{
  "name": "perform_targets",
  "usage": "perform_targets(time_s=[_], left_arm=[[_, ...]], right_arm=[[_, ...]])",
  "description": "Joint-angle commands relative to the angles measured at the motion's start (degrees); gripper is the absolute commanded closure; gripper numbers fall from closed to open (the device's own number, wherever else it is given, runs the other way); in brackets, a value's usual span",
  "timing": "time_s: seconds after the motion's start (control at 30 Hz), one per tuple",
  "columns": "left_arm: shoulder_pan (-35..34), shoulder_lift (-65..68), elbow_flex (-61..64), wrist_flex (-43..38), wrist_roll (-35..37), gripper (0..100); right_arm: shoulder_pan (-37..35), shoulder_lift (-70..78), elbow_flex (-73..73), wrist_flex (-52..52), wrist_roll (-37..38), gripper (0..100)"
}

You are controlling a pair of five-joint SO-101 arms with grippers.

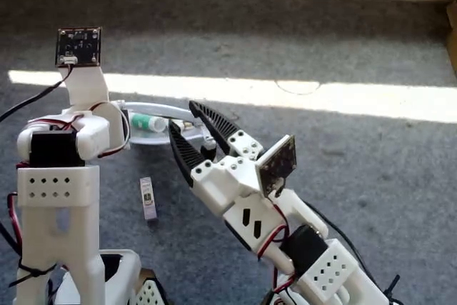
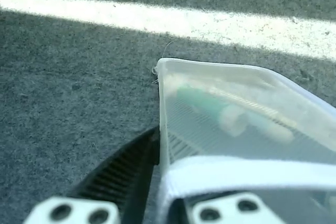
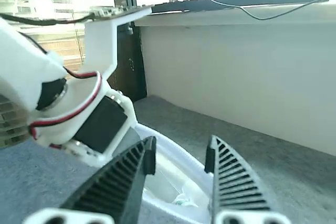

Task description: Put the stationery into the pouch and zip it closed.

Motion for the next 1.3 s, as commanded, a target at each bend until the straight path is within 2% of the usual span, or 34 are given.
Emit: perform_targets(time_s=[0.0,0.2,0.33,0.53,0.63,0.77,1.0,1.27], left_arm=[[-6.37,-1.71,-1.89,-2.73,-0.35,99],[-12.88,-1.71,-2.68,-4.66,0.00,99],[-17.89,-1.80,-3.38,-5.10,2.99,99],[-23.78,-1.80,-4.53,-5.10,5.45,99],[-23.96,-1.80,-4.53,-5.10,5.45,99],[-23.87,-1.80,-4.53,-5.10,5.45,99],[-24.04,-1.80,-4.26,-5.63,5.54,99],[-24.22,-1.80,-4.00,-6.33,5.54,99]], right_arm=[[0.40,-1.89,-1.19,5.58,0.18,85.4],[0.40,-1.89,-1.19,9.01,0.18,85.4],[0.31,-1.80,-1.19,10.59,0.44,85.4],[-5.93,-1.63,-0.66,10.59,0.62,85.4],[-7.52,0.66,-0.66,10.68,0.62,85.4],[-7.96,10.77,-1.19,10.68,0.62,85.4],[-14.37,28.18,-5.05,10.51,0.09,85.3],[-15.25,41.71,-12.88,10.51,-10.73,85.0]])
